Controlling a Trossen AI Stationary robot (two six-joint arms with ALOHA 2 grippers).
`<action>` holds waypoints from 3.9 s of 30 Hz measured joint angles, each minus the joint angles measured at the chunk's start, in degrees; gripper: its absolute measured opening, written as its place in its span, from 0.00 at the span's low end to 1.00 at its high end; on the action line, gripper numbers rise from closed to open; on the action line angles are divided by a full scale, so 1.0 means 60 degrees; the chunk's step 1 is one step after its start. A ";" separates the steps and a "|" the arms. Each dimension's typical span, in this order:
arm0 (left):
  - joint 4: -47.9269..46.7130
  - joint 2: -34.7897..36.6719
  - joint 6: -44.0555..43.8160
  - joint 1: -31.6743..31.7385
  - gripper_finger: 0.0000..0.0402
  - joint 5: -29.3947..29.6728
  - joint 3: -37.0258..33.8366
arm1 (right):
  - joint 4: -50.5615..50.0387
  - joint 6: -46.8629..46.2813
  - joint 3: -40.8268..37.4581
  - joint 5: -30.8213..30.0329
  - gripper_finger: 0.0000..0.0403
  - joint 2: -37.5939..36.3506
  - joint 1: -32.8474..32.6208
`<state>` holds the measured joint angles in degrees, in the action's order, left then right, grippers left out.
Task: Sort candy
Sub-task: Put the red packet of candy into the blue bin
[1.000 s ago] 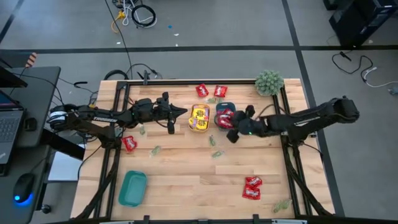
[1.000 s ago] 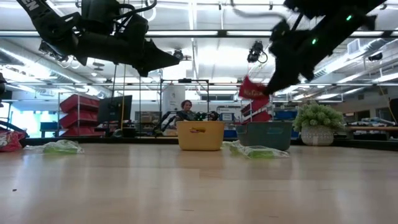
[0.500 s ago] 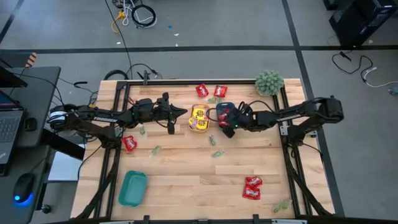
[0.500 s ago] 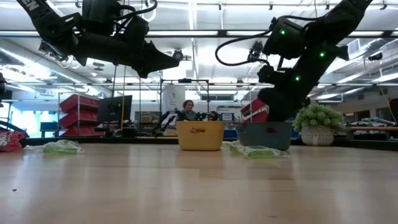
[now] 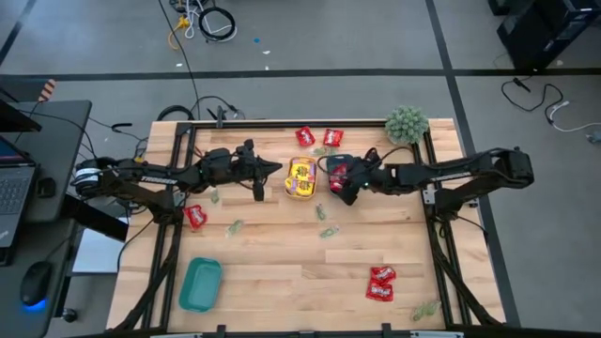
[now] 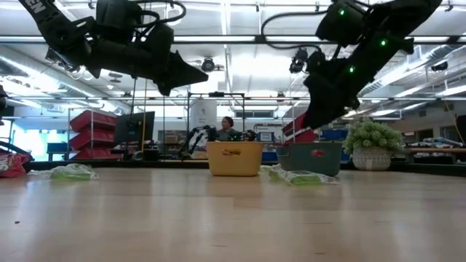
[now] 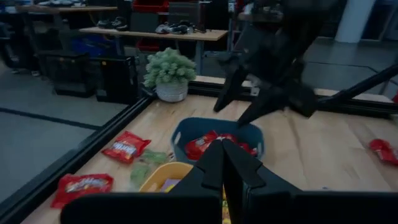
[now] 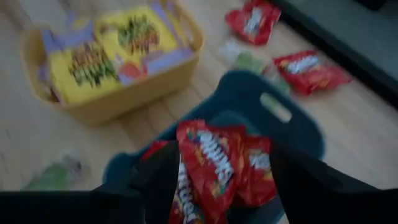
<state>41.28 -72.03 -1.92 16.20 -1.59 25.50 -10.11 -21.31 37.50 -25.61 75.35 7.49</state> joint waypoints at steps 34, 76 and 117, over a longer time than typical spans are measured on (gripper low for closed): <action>0.1219 -0.0004 -0.0268 0.0052 0.01 0.0121 -0.0987 | 0.1658 0.1344 0.0402 0.2022 0.28 0.0364 0.3160; 0.1125 -0.0004 -0.0162 0.0055 0.01 0.0121 -0.0984 | -0.1759 0.2577 0.5431 0.4275 0.02 0.5770 0.6464; 0.0844 -0.0004 0.0220 0.0055 0.01 -0.0131 -0.0984 | -0.1525 0.3011 0.5428 0.3058 0.43 0.6322 0.5660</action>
<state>46.35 -72.05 -0.60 16.53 -2.37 19.59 -19.26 -3.25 70.06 -7.26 113.28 41.45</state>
